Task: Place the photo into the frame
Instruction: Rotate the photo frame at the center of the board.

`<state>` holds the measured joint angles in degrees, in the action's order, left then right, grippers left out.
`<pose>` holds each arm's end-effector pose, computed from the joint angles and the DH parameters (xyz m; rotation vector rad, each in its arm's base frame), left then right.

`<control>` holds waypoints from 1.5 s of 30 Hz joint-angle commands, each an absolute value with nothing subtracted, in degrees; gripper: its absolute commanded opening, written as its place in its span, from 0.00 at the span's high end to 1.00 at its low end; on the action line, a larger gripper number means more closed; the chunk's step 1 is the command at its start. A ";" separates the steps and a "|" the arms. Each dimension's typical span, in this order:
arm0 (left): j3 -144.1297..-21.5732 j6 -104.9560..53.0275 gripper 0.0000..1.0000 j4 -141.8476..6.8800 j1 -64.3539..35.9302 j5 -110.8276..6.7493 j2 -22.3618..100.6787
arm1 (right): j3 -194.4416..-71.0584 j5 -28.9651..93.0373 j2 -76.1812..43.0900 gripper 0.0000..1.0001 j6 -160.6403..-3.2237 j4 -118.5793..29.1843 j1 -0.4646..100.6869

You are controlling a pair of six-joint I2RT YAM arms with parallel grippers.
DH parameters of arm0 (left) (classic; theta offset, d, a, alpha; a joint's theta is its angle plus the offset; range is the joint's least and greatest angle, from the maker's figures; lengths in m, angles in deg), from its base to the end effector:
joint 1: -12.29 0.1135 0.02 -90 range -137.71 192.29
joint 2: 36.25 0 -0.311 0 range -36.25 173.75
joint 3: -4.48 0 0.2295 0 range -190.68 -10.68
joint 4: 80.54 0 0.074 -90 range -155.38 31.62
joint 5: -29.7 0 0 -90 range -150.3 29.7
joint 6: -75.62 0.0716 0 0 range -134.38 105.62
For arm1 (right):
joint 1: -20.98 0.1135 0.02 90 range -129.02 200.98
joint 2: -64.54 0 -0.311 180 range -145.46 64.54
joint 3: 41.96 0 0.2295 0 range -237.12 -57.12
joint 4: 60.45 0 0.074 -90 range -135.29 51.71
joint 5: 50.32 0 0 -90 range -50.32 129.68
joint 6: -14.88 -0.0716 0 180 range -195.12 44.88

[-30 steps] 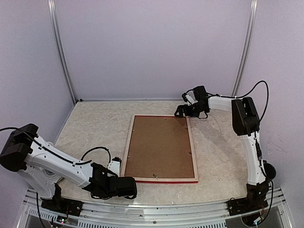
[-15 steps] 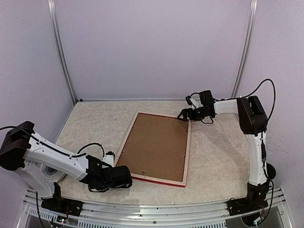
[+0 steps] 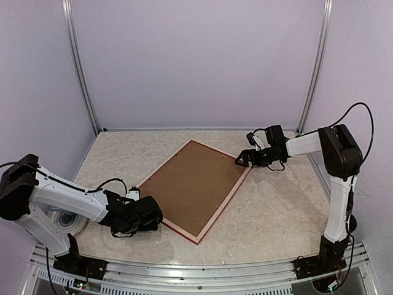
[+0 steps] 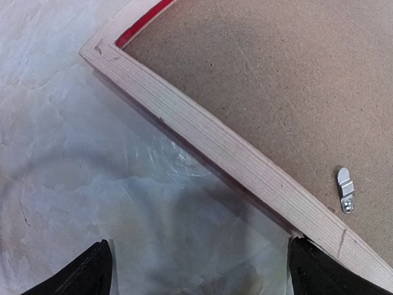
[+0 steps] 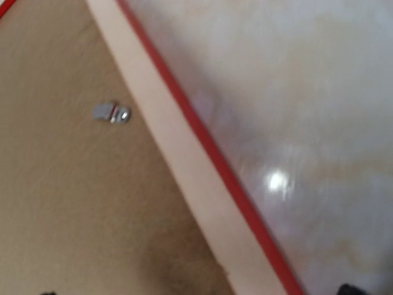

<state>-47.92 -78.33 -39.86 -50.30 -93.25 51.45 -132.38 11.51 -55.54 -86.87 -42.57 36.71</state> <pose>0.1392 -0.1839 0.1615 -0.1216 2.5201 0.0585 0.4412 0.1594 0.1679 -0.3191 2.4056 0.8115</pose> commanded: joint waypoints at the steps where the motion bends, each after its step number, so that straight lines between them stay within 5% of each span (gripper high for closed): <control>1: -45.63 -75.56 0.01 -42.75 -47.73 -91.41 50.27 | -125.68 10.62 -52.14 0.01 -89.99 -42.11 37.16; 28: -42.07 -69.24 0.01 -46.56 -36.93 -88.90 45.68 | -94.96 17.84 -22.20 0.01 -96.82 -50.15 41.65; 37: -39.96 -68.37 0.01 -44.93 -32.26 -88.46 37.50 | -100.60 25.13 -22.05 0.01 -96.36 -47.55 41.64; 45: -39.58 -65.82 0.01 -46.74 -29.09 -87.10 36.89 | -113.18 22.47 -34.31 0.01 -94.88 -46.35 39.71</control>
